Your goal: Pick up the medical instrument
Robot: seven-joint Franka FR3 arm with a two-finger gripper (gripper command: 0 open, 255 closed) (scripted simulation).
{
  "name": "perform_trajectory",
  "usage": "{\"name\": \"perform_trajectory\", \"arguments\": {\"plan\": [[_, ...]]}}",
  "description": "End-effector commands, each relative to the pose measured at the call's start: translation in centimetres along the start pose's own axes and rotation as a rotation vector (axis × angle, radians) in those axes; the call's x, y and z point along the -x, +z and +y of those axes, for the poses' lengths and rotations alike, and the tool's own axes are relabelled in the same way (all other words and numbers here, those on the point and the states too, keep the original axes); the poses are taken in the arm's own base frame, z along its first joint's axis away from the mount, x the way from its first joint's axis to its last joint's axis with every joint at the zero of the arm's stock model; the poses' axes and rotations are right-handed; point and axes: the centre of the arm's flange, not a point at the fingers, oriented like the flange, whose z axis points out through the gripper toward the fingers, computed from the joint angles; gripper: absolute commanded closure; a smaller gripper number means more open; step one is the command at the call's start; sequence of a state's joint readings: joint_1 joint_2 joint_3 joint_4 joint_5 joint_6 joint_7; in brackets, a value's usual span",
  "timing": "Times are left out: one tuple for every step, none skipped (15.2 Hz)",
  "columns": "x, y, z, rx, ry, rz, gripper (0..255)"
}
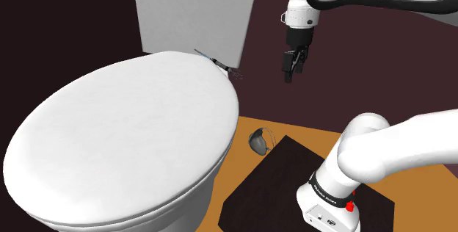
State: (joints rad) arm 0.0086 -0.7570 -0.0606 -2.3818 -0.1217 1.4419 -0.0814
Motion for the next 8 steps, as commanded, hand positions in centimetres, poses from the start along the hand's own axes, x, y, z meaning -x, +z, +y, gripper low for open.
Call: {"name": "perform_trajectory", "arguments": {"plan": [[0.0,0.0,0.0,0.000,0.000,0.000,0],[-1.3,0.1,0.2,0.008,-0.018,0.002,0],[-2.5,0.2,0.3,0.015,-0.036,0.003,0],[-3.8,0.3,0.4,0.023,-0.054,0.005,0],[-5.1,0.4,0.5,0.030,-0.073,0.006,0],[-6.3,0.4,0.6,0.038,-0.091,0.008,0],[-7.6,0.5,0.6,0.045,-0.109,0.009,0],[-8.9,0.6,0.6,0.053,-0.127,0.011,0]]}}
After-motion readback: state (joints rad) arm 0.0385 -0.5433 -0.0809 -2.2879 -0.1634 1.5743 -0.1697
